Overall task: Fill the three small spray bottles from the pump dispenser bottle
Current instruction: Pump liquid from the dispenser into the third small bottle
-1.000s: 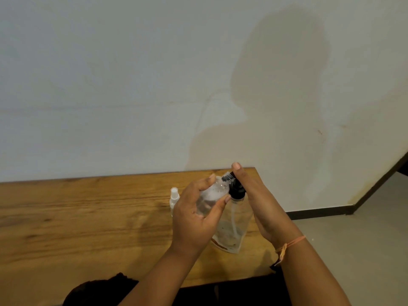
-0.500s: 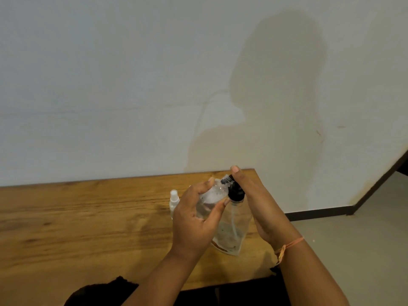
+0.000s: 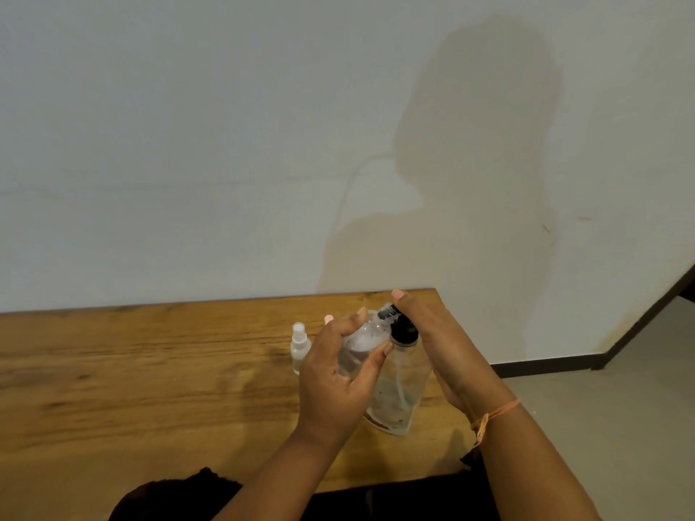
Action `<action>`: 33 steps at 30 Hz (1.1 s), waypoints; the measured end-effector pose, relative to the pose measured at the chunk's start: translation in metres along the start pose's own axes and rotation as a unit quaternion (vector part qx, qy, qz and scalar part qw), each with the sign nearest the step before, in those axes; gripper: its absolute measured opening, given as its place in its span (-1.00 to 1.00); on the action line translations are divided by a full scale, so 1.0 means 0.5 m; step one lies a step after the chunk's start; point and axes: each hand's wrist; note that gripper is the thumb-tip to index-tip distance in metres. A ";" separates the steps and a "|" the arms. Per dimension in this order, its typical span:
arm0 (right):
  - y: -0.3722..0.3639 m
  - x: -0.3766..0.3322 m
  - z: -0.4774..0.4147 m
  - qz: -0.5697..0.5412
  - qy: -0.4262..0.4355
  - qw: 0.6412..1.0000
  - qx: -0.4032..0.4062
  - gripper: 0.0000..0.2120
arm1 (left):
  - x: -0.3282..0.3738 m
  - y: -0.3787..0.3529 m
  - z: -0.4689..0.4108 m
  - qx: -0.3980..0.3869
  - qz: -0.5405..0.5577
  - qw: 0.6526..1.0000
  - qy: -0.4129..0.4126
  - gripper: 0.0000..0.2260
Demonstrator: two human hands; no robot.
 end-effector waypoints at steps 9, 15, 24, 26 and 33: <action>0.000 -0.003 -0.002 -0.004 0.021 1.000 -0.008 -0.58 | 0.001 0.000 -0.016 -0.003 0.006 1.000 -0.014 -0.62; 0.003 0.004 -0.007 0.014 -0.006 1.000 -0.008 -0.69 | -0.003 0.004 0.001 -0.008 -0.003 1.000 -0.001 -0.66; -0.002 0.002 0.009 -0.031 0.024 0.999 -0.013 -0.43 | 0.012 0.009 -0.019 0.000 -0.034 0.999 -0.033 -0.62; -0.002 0.001 0.007 -0.039 0.017 0.999 -0.008 -0.52 | 0.008 0.010 -0.017 0.000 -0.032 0.999 -0.033 -0.63; -0.004 -0.008 0.004 -0.035 0.003 0.999 -0.007 -0.71 | -0.001 0.005 -0.001 -0.008 -0.012 1.000 0.000 -0.62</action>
Point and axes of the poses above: each hand's wrist, its own z-axis away from the middle knuckle, its own y-axis out of the back of the hand, x = y × z, and after that the axes turned 1 degree about z, right-handed
